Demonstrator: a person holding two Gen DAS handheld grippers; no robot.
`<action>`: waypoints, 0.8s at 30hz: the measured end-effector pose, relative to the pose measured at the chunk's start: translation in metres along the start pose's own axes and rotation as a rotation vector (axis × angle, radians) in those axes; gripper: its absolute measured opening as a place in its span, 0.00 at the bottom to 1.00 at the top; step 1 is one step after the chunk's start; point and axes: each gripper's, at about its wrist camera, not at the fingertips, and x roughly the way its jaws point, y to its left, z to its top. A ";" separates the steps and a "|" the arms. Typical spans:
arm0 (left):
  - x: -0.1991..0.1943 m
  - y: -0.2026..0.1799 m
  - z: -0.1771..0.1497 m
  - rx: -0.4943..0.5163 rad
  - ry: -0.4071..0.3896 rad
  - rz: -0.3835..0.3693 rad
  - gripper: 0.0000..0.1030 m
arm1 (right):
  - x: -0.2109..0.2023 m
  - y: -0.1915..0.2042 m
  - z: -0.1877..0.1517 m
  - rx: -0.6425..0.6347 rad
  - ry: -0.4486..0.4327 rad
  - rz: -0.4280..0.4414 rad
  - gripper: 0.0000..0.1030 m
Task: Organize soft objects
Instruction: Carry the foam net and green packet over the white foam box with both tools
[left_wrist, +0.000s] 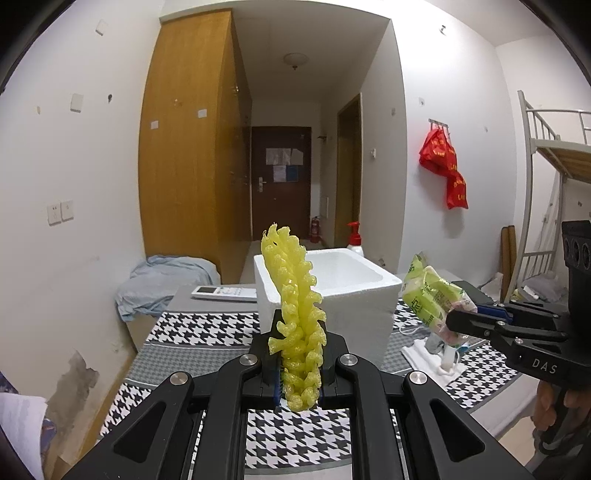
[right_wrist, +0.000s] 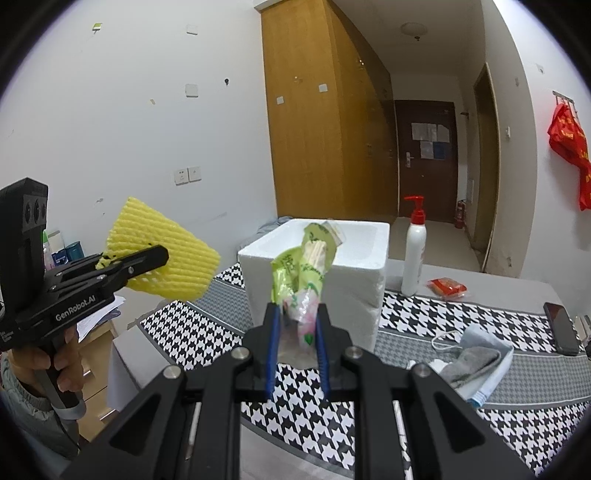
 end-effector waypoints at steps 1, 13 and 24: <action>0.001 0.000 0.001 0.002 0.000 -0.001 0.13 | 0.001 0.000 0.002 -0.003 -0.001 0.000 0.21; 0.015 0.002 0.021 0.023 -0.023 -0.020 0.13 | 0.011 -0.006 0.028 -0.032 -0.011 -0.020 0.21; 0.033 0.005 0.037 0.042 -0.034 -0.034 0.13 | 0.029 -0.013 0.046 -0.040 0.004 -0.027 0.21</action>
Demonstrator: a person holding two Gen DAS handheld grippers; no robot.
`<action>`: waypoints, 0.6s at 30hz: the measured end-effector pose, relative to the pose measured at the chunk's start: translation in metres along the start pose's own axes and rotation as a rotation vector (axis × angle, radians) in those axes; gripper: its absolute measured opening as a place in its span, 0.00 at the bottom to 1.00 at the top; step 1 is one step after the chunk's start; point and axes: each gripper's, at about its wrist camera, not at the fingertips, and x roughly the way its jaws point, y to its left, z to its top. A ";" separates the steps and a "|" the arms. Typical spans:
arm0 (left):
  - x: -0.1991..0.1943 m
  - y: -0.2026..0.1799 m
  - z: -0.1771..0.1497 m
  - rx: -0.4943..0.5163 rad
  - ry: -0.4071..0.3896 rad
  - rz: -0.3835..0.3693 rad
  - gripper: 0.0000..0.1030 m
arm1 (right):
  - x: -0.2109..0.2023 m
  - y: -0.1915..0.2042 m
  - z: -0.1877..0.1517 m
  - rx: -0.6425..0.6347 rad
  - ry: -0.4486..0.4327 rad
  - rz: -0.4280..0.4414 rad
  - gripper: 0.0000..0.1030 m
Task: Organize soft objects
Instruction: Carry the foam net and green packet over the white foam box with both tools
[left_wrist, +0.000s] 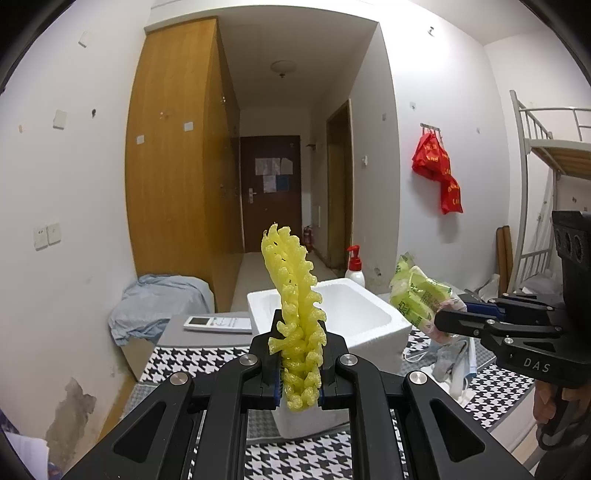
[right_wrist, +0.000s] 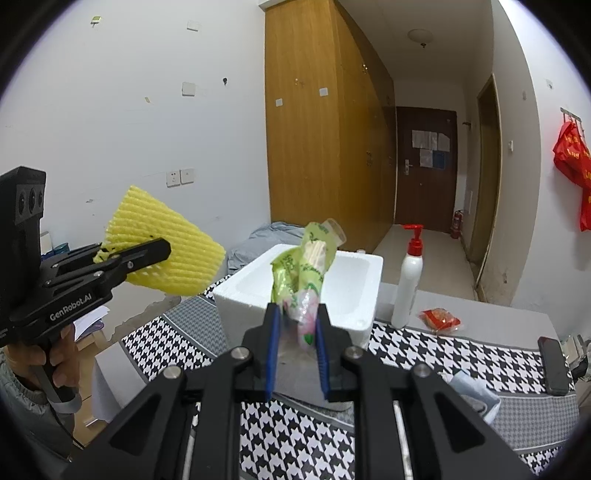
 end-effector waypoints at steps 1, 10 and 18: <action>0.003 0.001 0.002 0.001 0.002 -0.001 0.13 | 0.002 -0.001 0.002 -0.001 0.001 -0.003 0.21; 0.023 0.008 0.015 0.009 0.006 -0.002 0.13 | 0.017 -0.003 0.013 -0.009 0.014 -0.003 0.21; 0.035 0.014 0.022 0.012 0.005 -0.001 0.13 | 0.033 -0.007 0.021 -0.010 0.024 -0.001 0.21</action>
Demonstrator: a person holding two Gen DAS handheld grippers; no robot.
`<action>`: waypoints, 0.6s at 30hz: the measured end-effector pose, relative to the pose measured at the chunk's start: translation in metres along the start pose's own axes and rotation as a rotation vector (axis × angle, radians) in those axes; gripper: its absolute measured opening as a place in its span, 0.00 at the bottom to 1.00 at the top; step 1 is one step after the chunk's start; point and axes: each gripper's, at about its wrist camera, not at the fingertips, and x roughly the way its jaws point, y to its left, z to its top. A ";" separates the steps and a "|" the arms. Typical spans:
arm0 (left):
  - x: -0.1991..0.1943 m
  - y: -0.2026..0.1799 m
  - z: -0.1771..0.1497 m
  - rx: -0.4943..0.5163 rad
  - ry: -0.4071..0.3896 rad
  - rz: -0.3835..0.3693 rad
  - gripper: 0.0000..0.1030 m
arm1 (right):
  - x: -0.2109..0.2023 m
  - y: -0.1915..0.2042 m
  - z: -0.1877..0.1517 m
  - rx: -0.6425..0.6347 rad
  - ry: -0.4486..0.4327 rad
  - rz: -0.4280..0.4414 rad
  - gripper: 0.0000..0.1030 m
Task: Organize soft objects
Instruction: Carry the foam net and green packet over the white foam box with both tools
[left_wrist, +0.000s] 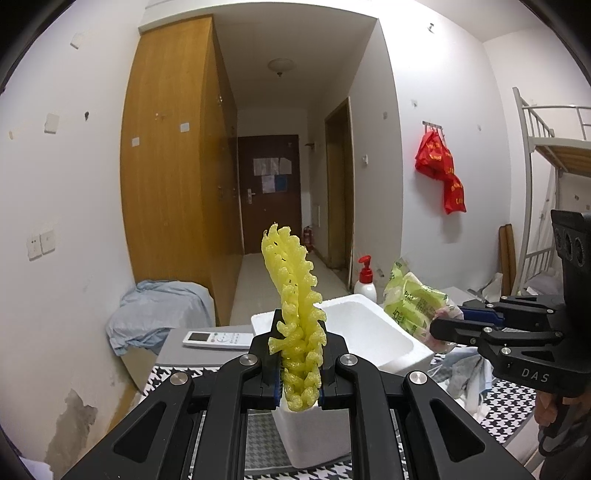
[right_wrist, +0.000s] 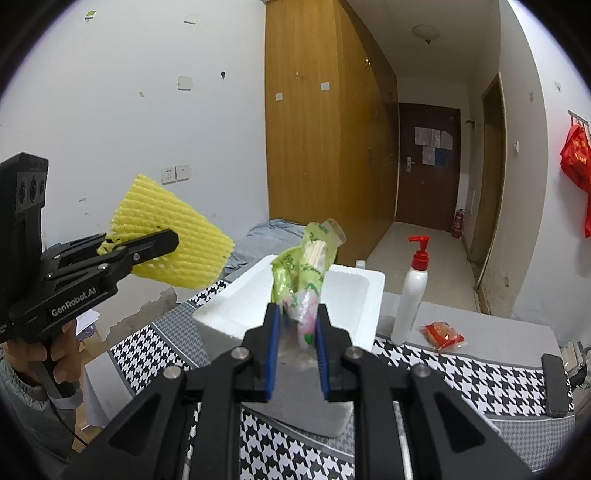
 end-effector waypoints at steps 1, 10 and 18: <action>0.002 0.001 0.001 0.001 0.000 0.001 0.13 | 0.002 -0.001 0.002 0.000 0.000 0.001 0.21; 0.022 0.006 0.004 -0.009 0.013 -0.006 0.13 | 0.026 -0.007 0.010 0.000 0.029 0.018 0.21; 0.034 0.014 0.001 -0.023 0.021 0.002 0.13 | 0.049 -0.011 0.013 0.004 0.059 0.026 0.21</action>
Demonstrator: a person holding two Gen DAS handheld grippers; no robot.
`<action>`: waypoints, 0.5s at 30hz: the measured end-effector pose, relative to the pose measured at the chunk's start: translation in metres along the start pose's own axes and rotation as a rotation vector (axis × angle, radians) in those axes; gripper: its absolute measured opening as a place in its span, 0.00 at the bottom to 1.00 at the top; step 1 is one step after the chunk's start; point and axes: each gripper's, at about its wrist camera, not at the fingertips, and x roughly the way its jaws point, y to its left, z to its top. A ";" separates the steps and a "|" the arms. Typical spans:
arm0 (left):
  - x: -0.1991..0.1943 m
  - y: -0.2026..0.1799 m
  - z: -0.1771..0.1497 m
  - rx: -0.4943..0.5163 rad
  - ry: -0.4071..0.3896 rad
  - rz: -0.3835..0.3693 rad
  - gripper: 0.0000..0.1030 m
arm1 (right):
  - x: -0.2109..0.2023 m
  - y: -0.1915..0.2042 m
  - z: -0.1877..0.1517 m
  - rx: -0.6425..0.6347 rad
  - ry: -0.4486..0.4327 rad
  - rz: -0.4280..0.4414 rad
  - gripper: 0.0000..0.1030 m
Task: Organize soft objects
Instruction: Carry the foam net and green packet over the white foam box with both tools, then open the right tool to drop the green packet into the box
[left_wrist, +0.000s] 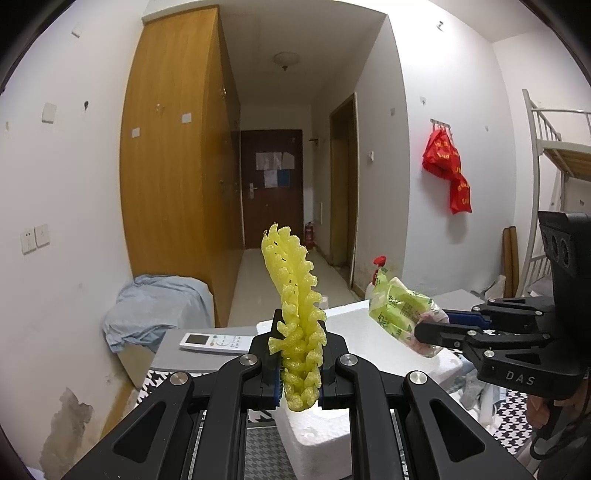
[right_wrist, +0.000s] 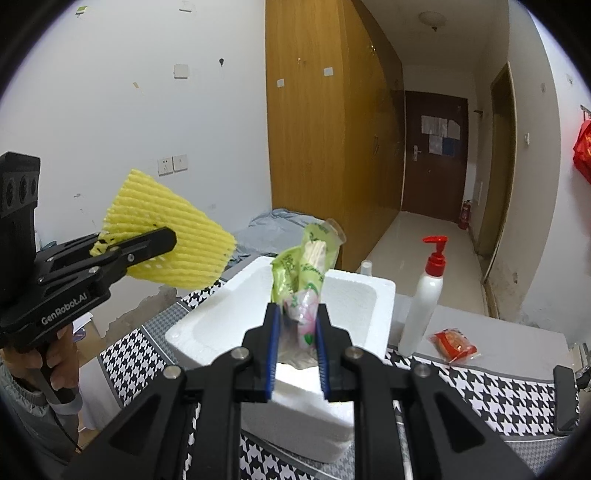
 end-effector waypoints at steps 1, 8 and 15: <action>0.001 0.001 0.000 -0.002 0.001 0.001 0.13 | 0.002 0.000 0.000 0.001 0.003 0.001 0.21; 0.006 0.002 0.000 -0.006 0.011 0.003 0.13 | 0.019 0.000 0.002 0.001 0.035 0.002 0.21; 0.009 0.002 0.001 -0.012 0.015 0.001 0.13 | 0.029 -0.001 0.004 0.006 0.050 0.003 0.22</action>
